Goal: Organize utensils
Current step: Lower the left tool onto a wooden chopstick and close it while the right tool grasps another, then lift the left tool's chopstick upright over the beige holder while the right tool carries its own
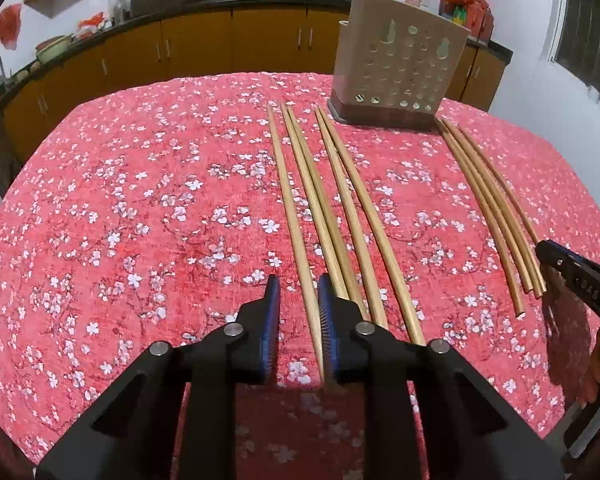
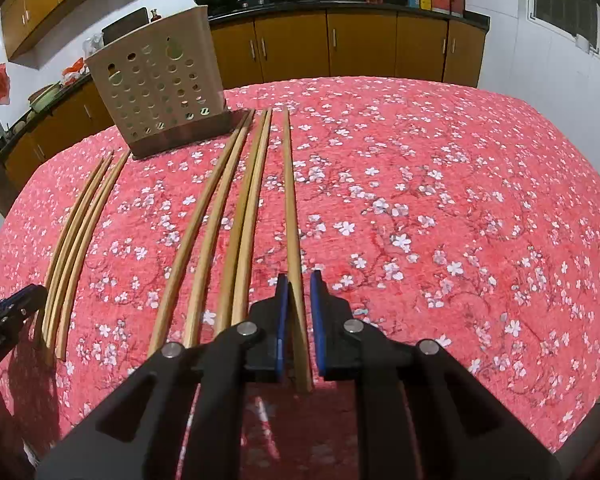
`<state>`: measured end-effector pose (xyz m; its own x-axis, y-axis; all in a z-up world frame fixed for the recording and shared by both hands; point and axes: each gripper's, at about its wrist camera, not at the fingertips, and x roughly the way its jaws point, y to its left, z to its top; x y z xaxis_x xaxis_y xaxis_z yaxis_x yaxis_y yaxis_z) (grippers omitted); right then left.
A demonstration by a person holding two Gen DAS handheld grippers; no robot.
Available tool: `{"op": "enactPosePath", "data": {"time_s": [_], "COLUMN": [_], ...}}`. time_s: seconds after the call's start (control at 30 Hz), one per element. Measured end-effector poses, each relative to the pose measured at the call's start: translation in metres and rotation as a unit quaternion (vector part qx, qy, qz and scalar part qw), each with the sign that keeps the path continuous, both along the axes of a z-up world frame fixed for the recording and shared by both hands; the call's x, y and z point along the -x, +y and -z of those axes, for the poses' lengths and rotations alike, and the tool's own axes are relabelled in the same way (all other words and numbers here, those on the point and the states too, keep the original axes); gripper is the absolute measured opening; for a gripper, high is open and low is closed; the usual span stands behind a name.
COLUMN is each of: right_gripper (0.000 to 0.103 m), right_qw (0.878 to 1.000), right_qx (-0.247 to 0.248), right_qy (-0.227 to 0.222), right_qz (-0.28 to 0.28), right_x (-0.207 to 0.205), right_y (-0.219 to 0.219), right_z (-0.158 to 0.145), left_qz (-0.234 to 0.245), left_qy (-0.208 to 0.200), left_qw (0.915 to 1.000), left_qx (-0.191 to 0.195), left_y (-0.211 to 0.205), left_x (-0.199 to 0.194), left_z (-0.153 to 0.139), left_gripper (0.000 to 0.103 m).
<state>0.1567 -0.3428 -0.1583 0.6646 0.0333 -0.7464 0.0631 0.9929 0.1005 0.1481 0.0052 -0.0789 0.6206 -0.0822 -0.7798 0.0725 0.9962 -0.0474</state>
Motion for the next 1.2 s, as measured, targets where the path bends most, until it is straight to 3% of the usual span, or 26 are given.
{"op": "enactPosePath", "data": {"time_s": [0.13, 0.4, 0.53, 1.1, 1.2], "right_gripper": [0.008, 0.008, 0.008, 0.008, 0.008], "right_qw": [1.000, 1.000, 0.999, 1.000, 0.999], "right_qx": [-0.003, -0.003, -0.013, -0.017, -0.022], "right_qy": [0.006, 0.002, -0.005, -0.001, -0.025], "right_qz": [-0.007, 0.016, 0.032, 0.025, 0.022], "right_x": [-0.006, -0.030, -0.037, -0.028, -0.021], "right_y": [0.000, -0.018, -0.030, -0.028, -0.030], "right_z": [-0.001, -0.002, -0.001, -0.003, -0.018], "left_qz": [-0.004, -0.039, -0.048, -0.045, -0.049], "left_qy": [0.005, 0.008, 0.002, -0.003, -0.002], "left_qw": [1.0000, 0.9987, 0.9985, 0.9989, 0.9987], "left_qx": [-0.006, -0.032, -0.025, -0.015, -0.012], "left_y": [0.003, 0.038, 0.054, 0.055, 0.055], "left_x": [-0.011, -0.048, -0.057, -0.037, -0.035], "left_z": [0.000, 0.000, 0.000, -0.001, -0.005], "left_gripper": [0.008, 0.008, 0.008, 0.008, 0.008]}}
